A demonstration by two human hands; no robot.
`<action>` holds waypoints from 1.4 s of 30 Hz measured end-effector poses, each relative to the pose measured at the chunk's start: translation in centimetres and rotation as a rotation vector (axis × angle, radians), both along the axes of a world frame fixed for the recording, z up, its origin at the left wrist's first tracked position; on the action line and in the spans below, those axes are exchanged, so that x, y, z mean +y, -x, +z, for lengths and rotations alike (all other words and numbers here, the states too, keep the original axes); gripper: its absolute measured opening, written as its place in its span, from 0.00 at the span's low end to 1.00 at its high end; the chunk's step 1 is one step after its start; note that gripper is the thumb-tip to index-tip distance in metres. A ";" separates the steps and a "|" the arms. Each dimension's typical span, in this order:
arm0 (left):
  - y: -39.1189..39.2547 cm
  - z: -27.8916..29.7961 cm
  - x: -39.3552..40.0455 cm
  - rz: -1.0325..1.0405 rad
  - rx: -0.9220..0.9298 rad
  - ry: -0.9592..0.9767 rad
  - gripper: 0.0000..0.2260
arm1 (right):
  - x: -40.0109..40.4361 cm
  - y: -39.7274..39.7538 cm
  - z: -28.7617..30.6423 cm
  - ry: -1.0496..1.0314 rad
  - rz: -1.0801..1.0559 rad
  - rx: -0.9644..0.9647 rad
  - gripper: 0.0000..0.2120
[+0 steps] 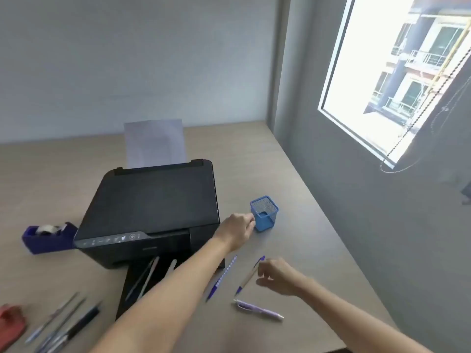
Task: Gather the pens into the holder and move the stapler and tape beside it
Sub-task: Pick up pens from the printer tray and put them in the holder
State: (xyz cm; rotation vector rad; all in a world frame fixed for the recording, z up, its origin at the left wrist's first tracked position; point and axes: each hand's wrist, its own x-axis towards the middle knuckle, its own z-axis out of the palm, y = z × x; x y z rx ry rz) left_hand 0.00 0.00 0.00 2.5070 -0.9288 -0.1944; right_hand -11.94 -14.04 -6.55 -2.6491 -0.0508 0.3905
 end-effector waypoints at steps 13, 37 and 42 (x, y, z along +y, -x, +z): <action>6.7 -13.2 6.1 0.296 0.118 -0.641 0.14 | -1.6 4.5 -7.1 0.141 0.428 -0.024 0.21; -1.8 1.0 -2.8 0.392 0.109 -0.017 0.09 | -10.1 -11.6 1.5 -0.622 -0.473 -0.467 0.05; -6.6 -1.3 -8.7 0.314 0.095 -0.098 0.07 | -9.8 -17.2 1.8 -0.771 -0.576 -0.421 0.06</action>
